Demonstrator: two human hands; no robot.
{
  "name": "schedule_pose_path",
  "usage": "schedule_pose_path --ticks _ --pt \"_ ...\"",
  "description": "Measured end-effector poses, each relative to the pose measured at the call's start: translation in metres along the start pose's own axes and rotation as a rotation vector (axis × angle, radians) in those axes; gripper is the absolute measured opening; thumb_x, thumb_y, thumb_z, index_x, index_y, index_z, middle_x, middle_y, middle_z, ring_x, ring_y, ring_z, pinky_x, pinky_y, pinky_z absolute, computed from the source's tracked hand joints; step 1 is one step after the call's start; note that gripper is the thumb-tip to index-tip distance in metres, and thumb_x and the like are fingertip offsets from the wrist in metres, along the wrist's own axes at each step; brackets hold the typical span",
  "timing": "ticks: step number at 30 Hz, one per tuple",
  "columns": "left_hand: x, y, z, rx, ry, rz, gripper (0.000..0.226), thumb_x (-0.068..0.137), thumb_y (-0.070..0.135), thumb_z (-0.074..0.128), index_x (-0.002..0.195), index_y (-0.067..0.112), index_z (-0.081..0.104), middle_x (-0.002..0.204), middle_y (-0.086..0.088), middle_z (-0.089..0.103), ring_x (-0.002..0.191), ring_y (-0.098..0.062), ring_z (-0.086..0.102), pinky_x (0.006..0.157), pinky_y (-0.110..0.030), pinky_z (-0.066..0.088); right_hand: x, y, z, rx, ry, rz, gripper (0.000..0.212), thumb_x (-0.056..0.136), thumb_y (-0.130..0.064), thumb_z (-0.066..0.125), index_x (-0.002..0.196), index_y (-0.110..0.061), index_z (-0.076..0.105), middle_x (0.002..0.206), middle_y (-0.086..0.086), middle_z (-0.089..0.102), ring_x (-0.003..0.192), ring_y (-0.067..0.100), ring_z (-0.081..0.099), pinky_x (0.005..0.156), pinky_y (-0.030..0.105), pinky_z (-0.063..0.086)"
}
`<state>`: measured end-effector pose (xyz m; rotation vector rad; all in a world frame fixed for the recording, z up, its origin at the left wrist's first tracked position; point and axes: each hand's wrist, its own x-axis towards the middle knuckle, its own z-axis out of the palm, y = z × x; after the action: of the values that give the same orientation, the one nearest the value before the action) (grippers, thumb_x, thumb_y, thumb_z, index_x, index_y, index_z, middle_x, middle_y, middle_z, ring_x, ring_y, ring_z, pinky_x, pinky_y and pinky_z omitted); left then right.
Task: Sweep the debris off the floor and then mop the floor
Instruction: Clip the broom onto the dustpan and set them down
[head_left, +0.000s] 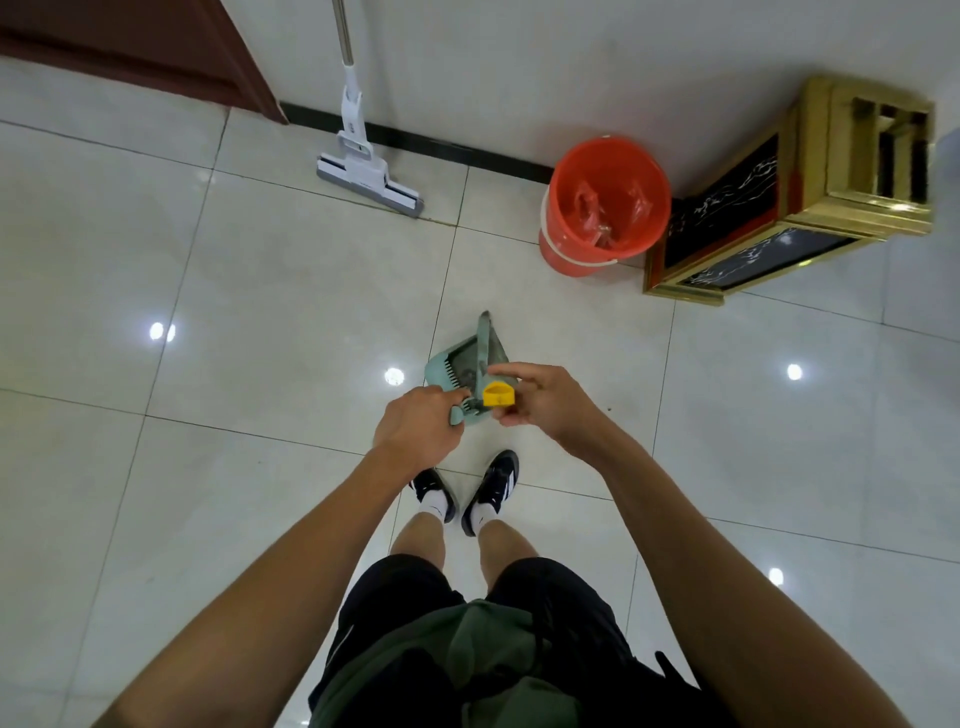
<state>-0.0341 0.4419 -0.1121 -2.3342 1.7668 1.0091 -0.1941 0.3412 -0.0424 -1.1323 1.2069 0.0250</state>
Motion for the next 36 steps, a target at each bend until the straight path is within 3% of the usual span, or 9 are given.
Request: schedule_pose_path --ticks 3,5,7,10,12,18,21,26,36 --pt "0.003 -0.001 -0.003 0.033 -0.001 0.027 0.032 0.096 0.036 0.050 0.126 0.034 0.060 0.090 0.003 0.057 0.092 -0.023 0.061 0.069 -0.031 0.045 -0.003 0.008 0.003 -0.184 -0.041 -0.053 0.051 0.080 -0.001 0.078 0.124 -0.022 0.066 0.095 0.006 0.077 0.089 0.017 0.069 0.092 0.032 0.053" --pt "0.005 -0.002 -0.003 0.020 -0.009 0.025 0.037 0.095 0.036 0.050 0.131 0.038 0.058 0.089 0.004 0.055 0.092 -0.023 0.062 0.070 -0.031 0.046 -0.007 0.011 0.007 -0.274 0.059 -0.111 0.048 0.076 -0.019 0.086 0.119 -0.026 0.068 0.088 -0.012 0.073 0.081 -0.003 0.064 0.080 0.014 0.048" --pt "0.008 -0.003 -0.004 0.003 -0.019 0.011 0.041 0.096 0.036 0.049 0.137 0.039 0.055 0.097 0.002 0.062 0.095 -0.022 0.062 0.075 -0.032 0.051 -0.013 0.013 0.012 -0.318 0.218 -0.209 0.039 0.077 -0.021 0.086 0.112 -0.022 0.071 0.081 -0.020 0.064 0.075 -0.011 0.060 0.068 0.005 0.042" --pt "0.009 -0.005 -0.004 0.007 -0.010 0.008 0.041 0.096 0.037 0.050 0.137 0.036 0.056 0.101 0.001 0.063 0.096 -0.021 0.062 0.076 -0.032 0.051 -0.018 0.017 0.016 -0.328 0.346 -0.326 0.019 0.081 -0.007 0.077 0.099 -0.011 0.072 0.073 -0.001 0.065 0.066 0.011 0.054 0.058 0.021 0.044" --pt "0.009 -0.007 -0.002 0.013 0.004 0.000 0.040 0.095 0.036 0.051 0.134 0.032 0.059 0.100 0.001 0.063 0.095 -0.021 0.062 0.071 -0.030 0.048 -0.019 0.017 0.017 -0.378 0.357 -0.372 0.013 0.080 -0.004 0.071 0.093 -0.006 0.070 0.072 0.010 0.062 0.065 0.024 0.049 0.062 0.036 0.046" --pt "0.008 -0.002 0.001 0.030 0.026 -0.028 0.035 0.095 0.035 0.053 0.125 0.021 0.062 0.099 -0.003 0.063 0.093 -0.022 0.060 0.069 -0.032 0.047 -0.016 0.025 0.026 -0.536 0.362 -0.525 0.013 0.077 -0.012 0.067 0.083 -0.001 0.064 0.065 0.011 0.054 0.062 0.030 0.044 0.056 0.042 0.044" --pt "0.008 -0.002 0.000 0.024 0.026 -0.036 0.036 0.095 0.036 0.053 0.126 0.021 0.061 0.099 -0.003 0.063 0.095 -0.022 0.059 0.071 -0.034 0.049 -0.018 0.028 0.029 -0.507 0.372 -0.557 0.015 0.077 -0.015 0.070 0.087 -0.004 0.069 0.065 0.008 0.059 0.060 0.028 0.049 0.055 0.038 0.046" --pt "0.005 -0.002 0.001 0.014 0.028 -0.034 0.041 0.095 0.035 0.053 0.135 0.023 0.056 0.102 -0.004 0.064 0.097 -0.024 0.060 0.072 -0.036 0.050 -0.025 0.033 0.033 -0.551 0.320 -0.602 0.033 0.082 -0.036 0.067 0.103 -0.012 0.076 0.071 -0.006 0.063 0.064 0.006 0.046 0.062 0.003 0.034" --pt "-0.008 -0.001 0.011 0.039 0.013 0.031 0.048 0.094 0.032 0.055 0.141 0.027 0.050 0.103 -0.005 0.063 0.097 -0.025 0.058 0.070 -0.038 0.053 -0.044 0.049 0.041 -0.486 0.343 -0.628 0.034 0.079 -0.025 0.070 0.109 -0.009 0.075 0.072 0.004 0.066 0.063 0.008 0.048 0.063 0.002 0.035"
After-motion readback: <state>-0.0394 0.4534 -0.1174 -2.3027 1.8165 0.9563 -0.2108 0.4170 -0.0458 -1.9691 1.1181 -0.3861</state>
